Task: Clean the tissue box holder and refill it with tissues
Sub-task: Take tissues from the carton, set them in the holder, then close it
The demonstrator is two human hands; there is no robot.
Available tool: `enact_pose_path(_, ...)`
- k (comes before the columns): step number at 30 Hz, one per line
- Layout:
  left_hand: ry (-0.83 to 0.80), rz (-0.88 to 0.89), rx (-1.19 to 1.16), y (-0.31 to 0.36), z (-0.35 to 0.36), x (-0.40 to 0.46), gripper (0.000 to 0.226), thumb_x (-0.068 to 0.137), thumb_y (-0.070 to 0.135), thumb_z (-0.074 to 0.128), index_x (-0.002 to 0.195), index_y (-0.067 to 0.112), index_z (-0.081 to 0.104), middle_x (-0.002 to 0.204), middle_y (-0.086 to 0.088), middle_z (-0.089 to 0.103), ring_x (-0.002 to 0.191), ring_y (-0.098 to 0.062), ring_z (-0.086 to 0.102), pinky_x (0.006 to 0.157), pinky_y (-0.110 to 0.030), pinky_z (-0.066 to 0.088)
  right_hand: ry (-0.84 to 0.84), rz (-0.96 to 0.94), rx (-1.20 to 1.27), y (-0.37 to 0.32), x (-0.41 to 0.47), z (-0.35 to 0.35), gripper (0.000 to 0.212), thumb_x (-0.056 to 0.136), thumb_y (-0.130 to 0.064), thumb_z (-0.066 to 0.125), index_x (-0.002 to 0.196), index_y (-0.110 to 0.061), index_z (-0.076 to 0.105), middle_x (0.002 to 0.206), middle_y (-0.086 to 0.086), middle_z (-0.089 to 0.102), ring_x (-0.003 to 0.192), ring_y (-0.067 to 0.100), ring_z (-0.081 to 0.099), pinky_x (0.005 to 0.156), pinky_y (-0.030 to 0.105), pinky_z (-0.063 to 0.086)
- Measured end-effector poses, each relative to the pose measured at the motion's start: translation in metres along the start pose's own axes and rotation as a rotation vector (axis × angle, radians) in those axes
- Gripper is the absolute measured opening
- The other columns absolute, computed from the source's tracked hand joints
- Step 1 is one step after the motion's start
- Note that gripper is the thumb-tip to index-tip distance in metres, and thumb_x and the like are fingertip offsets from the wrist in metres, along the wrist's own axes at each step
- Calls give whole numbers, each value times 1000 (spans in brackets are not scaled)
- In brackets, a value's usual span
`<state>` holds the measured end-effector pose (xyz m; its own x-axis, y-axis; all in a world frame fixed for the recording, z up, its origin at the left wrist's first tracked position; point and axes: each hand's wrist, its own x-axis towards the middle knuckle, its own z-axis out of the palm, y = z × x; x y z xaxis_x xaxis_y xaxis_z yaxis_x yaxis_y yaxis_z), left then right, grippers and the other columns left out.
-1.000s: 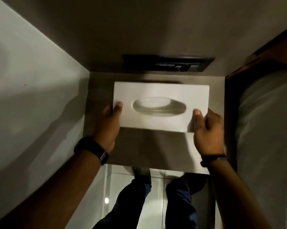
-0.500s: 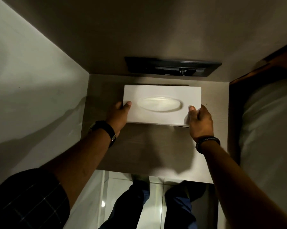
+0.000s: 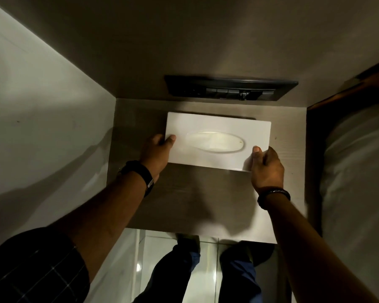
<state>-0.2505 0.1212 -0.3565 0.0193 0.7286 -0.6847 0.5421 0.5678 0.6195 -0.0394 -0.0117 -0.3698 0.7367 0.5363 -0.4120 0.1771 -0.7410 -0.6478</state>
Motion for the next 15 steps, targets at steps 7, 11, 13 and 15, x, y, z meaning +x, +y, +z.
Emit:
enact_pose_path(7,34,-21,-11,1,-4,2,22,94,44,50,79,28,51,81,2,53,74,-15,51,61,-28,42,-3,-32,-124,-7,8,2,36,99,-40,40,80,-11,50,82,5,55,78,22,47,73,27,31)
enact_pose_path(11,24,-12,-5,0,-7,2,24,94,44,51,77,26,52,75,1,51,68,-14,49,58,-28,39,-54,10,-89,-8,11,1,40,99,-39,42,81,-5,54,82,8,56,78,24,49,73,28,31)
enact_pose_path(13,-8,-35,-21,2,-9,2,22,93,43,52,81,25,54,84,-4,57,79,-21,55,68,-34,46,-104,25,-42,-8,13,-4,42,98,-38,44,85,-1,58,82,10,58,80,26,51,74,29,33)
enact_pose_path(15,-46,-79,-56,6,-12,3,20,93,42,54,93,22,56,101,-9,61,95,-27,59,82,-42,49,-159,24,20,-9,16,-10,38,98,-35,47,89,-1,61,86,10,61,84,25,54,77,29,36)
